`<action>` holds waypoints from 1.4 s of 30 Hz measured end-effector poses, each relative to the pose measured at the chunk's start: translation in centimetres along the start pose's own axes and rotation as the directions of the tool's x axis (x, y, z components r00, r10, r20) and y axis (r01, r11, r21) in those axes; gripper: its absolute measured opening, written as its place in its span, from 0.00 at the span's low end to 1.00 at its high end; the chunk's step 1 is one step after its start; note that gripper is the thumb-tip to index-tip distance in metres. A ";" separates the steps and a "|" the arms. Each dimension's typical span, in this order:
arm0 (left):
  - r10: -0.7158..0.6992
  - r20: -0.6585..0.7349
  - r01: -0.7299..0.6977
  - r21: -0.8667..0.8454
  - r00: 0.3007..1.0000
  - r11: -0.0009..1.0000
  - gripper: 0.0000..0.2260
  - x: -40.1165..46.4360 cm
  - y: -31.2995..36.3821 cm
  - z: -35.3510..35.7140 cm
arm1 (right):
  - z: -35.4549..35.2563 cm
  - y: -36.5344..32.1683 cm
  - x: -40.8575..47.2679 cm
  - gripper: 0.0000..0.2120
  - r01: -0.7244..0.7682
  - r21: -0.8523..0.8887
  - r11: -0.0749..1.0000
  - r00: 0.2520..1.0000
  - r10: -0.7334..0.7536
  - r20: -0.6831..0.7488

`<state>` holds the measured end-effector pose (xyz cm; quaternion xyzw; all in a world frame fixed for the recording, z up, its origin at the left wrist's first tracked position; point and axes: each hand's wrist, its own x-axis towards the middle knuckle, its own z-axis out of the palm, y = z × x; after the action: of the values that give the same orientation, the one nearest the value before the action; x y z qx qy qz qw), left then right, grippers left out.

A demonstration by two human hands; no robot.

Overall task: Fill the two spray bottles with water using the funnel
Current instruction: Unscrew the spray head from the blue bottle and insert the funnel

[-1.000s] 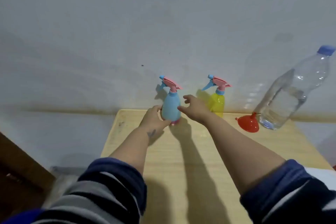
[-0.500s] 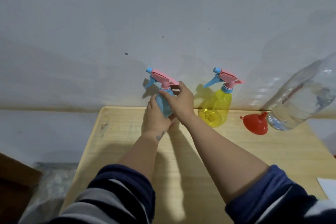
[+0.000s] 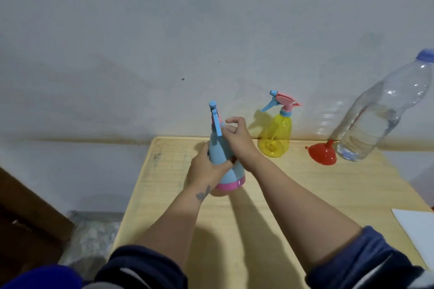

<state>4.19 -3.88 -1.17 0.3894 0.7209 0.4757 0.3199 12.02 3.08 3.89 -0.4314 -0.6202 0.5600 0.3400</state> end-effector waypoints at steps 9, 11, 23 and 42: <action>0.019 -0.034 -0.015 0.103 0.999 0.995 0.24 -8.8 0.8 -1.6 | 1.1 0.0 -9.2 0.12 0.106 0.055 0.993 0.987 -0.099 -0.125; 0.025 -0.041 -0.019 0.153 0.999 0.988 0.22 -10.2 1.2 -1.9 | 1.0 -0.3 -10.8 0.07 0.095 0.088 0.992 0.988 -0.083 -0.131; 0.106 -0.057 -0.082 0.335 0.993 0.939 0.29 -13.8 2.5 0.2 | -3.2 -2.1 -14.5 0.15 0.099 -0.037 0.994 0.980 -0.103 -0.170; -0.056 -0.138 0.087 0.235 0.989 0.968 0.35 -11.7 -2.6 3.7 | -13.3 -3.9 -4.5 0.12 0.027 -0.159 0.987 0.943 -0.078 -0.323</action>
<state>12.34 -13.03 -3.76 0.3671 0.8061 0.3975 0.2397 25.24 4.28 9.86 -0.5264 -0.6072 0.4223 0.4194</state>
